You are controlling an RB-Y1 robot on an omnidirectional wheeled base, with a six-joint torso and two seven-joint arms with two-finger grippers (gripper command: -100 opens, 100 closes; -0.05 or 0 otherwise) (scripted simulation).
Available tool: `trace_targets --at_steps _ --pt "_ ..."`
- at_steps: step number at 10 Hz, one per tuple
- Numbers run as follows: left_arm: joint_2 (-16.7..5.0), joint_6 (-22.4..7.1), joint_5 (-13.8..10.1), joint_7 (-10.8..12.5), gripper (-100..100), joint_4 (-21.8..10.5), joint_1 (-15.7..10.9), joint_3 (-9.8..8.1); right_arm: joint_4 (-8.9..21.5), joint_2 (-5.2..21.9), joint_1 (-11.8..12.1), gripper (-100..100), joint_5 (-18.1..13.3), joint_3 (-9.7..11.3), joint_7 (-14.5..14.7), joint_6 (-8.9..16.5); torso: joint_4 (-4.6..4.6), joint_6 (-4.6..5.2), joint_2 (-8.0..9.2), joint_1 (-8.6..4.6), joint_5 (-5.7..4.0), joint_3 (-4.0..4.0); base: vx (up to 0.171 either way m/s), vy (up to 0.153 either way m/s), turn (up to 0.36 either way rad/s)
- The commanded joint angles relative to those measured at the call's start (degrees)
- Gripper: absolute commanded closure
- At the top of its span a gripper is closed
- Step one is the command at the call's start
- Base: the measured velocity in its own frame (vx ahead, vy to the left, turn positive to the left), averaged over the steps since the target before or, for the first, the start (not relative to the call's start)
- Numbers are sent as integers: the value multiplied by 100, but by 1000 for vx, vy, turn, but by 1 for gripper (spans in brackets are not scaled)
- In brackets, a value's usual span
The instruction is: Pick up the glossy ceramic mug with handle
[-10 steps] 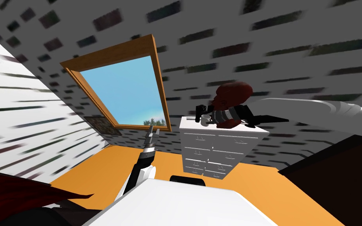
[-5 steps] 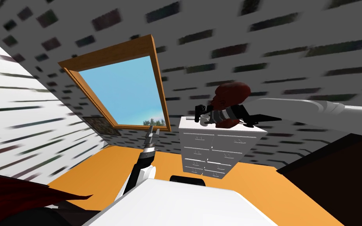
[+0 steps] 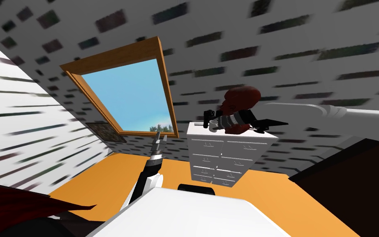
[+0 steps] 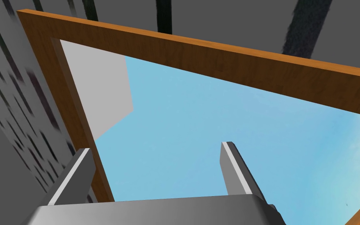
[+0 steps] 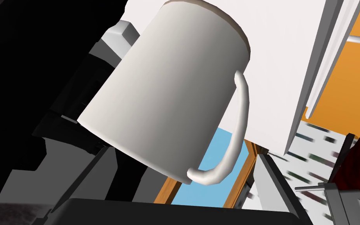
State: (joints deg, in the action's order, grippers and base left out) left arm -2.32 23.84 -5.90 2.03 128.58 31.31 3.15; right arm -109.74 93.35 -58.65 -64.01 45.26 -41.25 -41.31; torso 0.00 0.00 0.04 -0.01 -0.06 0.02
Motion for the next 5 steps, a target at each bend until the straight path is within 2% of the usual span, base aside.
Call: trace_targets --at_steps 1,4,5 --pt "0 0 0 0 0 0 0 0 1 -41 -286 -100 -73 286 -98 19 0 0 0 0 0 0 -6 -21 -17" --pt "0 0 0 0 0 0 0 0 1 -41 -819 -100 -73 780 -98 19 1 0 1 3 0 1 -2 -4 1" --pt "0 0 0 0 0 0 0 0 -4 -36 -705 -100 -72 683 -98 22 1 0 0 5 1 1 0 0 0"
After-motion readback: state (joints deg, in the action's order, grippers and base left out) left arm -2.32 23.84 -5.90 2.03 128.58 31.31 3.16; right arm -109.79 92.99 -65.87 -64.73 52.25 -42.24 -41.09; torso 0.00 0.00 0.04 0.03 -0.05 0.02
